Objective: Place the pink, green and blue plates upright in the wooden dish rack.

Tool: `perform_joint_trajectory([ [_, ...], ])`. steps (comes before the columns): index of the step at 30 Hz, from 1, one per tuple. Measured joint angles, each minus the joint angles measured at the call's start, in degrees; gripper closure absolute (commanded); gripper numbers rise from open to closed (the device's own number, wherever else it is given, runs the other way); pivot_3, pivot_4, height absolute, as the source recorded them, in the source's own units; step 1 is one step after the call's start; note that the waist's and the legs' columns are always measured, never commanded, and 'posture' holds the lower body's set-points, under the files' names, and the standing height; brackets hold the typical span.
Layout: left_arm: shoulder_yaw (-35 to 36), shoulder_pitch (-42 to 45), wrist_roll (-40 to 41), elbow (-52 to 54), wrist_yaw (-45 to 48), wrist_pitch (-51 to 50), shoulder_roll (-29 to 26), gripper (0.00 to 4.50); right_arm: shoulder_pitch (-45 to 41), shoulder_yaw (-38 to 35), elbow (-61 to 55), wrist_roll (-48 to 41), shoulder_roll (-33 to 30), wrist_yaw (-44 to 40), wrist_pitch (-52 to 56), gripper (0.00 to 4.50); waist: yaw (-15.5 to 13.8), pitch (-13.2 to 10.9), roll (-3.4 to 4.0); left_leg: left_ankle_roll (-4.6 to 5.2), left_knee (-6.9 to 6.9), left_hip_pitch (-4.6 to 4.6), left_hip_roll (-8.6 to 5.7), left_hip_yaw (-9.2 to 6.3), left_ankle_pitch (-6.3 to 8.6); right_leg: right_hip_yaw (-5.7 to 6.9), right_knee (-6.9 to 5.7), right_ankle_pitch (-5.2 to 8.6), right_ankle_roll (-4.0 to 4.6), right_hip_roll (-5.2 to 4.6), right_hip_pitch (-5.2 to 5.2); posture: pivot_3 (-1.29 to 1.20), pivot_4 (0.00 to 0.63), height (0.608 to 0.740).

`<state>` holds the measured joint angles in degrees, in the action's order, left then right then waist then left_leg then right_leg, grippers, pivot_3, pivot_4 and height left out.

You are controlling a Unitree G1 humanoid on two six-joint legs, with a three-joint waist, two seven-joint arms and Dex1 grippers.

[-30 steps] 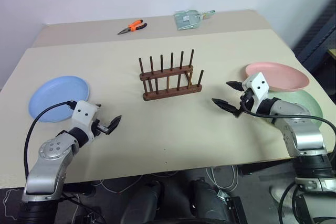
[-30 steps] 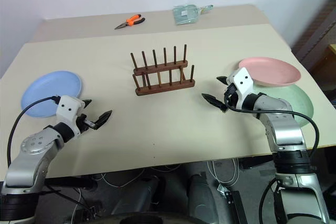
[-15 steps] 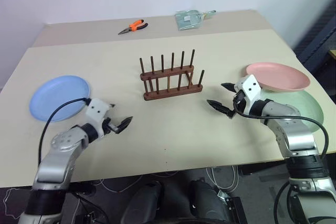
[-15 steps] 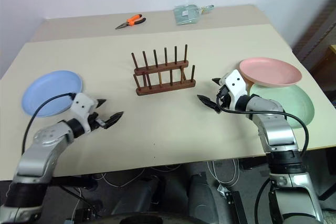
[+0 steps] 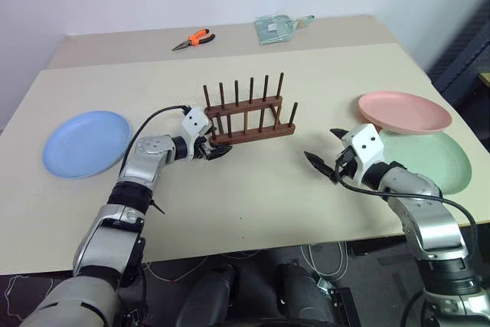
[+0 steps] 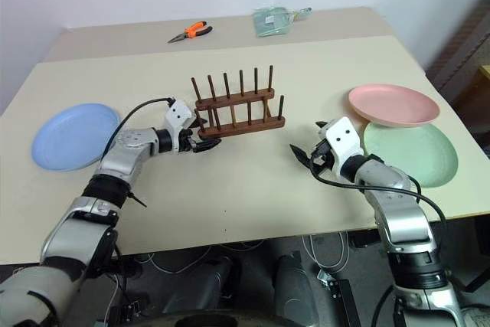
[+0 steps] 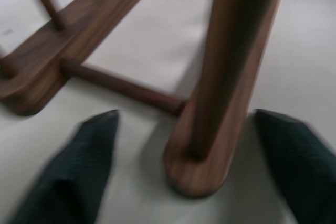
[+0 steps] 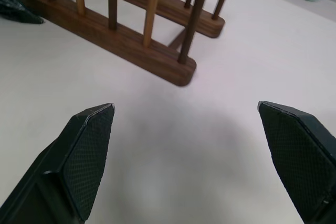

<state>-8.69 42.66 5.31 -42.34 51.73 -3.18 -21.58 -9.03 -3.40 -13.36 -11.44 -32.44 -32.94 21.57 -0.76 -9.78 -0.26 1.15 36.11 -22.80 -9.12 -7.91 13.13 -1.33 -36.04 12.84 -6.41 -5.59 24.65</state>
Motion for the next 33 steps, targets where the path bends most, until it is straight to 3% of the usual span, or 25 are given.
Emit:
perform_joint_trajectory([
  [4, -0.42, 0.28, -0.64, -0.81, 1.82, 2.18, 0.66, 3.72, 0.06, -0.06, 0.00, 0.12, 0.00, 0.72, -0.06, 0.00, 0.02, 0.01, -0.01, 0.01, -0.01, 0.11, 0.00, 0.00, 0.00, 0.00, 0.00, 0.00, 0.00, 0.00, -0.11, 0.00, 0.150, 0.740],
  [8, -0.85, -1.89, -1.07, 2.68, 4.85, 2.54, -0.78, 3.71, 0.04, -0.14, 0.30, 0.52, -0.19, 1.03, -0.65, 0.00, 0.18, 0.01, -0.01, 0.02, -0.05, 0.12, 0.00, -0.01, 0.01, -0.01, 0.01, 0.01, -0.02, 0.00, -0.09, 0.00, 0.150, 0.740],
  [14, -2.58, -9.60, 0.48, 17.08, 12.84, -0.48, -3.71, 3.71, 2.02, -3.57, 1.63, 1.25, -3.14, 0.83, -1.36, 0.00, 0.00, 0.01, -0.01, 0.04, -0.04, 0.11, 0.00, -0.01, 0.03, -0.02, 0.03, 0.02, -0.01, 0.00, -0.11, 0.00, 0.150, 0.740],
  [21, -4.43, -13.00, 0.75, 24.36, 16.44, -2.92, -5.68, 0.11, 4.78, -7.16, 4.03, 1.65, -6.07, -0.40, -3.22, 0.00, 0.22, -0.01, -0.01, 0.05, -0.05, 0.13, 0.03, -0.01, 0.03, -0.03, 0.00, 0.02, 0.00, 0.01, -0.10, 0.00, 0.150, 0.740],
  [25, -3.97, -13.55, 0.04, 24.81, 13.94, -2.91, -6.85, 0.02, 5.02, -7.11, 4.00, 1.59, -6.65, -1.80, -3.26, 0.00, 0.22, 0.00, -0.01, 0.05, -0.08, 0.16, 0.03, -0.01, 0.04, -0.04, 0.00, 0.02, -0.01, 0.01, -0.10, 0.00, 0.150, 0.740],
  [28, -2.54, -17.26, 1.03, 29.40, 12.96, -5.53, -10.10, 0.92, 7.00, -6.93, 2.01, -0.17, -7.07, -4.94, -2.02, 0.88, 0.52, 0.01, 0.01, 0.04, -0.15, 0.23, 0.06, -0.01, 0.05, -0.08, 0.00, 0.03, 0.00, 0.03, -0.12, 0.00, 0.150, 0.740],
  [33, 0.94, -25.42, 4.58, 39.43, 11.89, -12.58, -14.45, 3.46, 10.32, -5.76, -3.03, -3.05, -8.96, -10.19, 1.01, 3.50, 1.18, 0.03, 0.05, 0.02, -0.17, 0.32, 0.10, -0.01, 0.08, -0.12, 0.00, 0.06, 0.00, 0.04, -0.20, 0.00, 0.150, 0.740],
])
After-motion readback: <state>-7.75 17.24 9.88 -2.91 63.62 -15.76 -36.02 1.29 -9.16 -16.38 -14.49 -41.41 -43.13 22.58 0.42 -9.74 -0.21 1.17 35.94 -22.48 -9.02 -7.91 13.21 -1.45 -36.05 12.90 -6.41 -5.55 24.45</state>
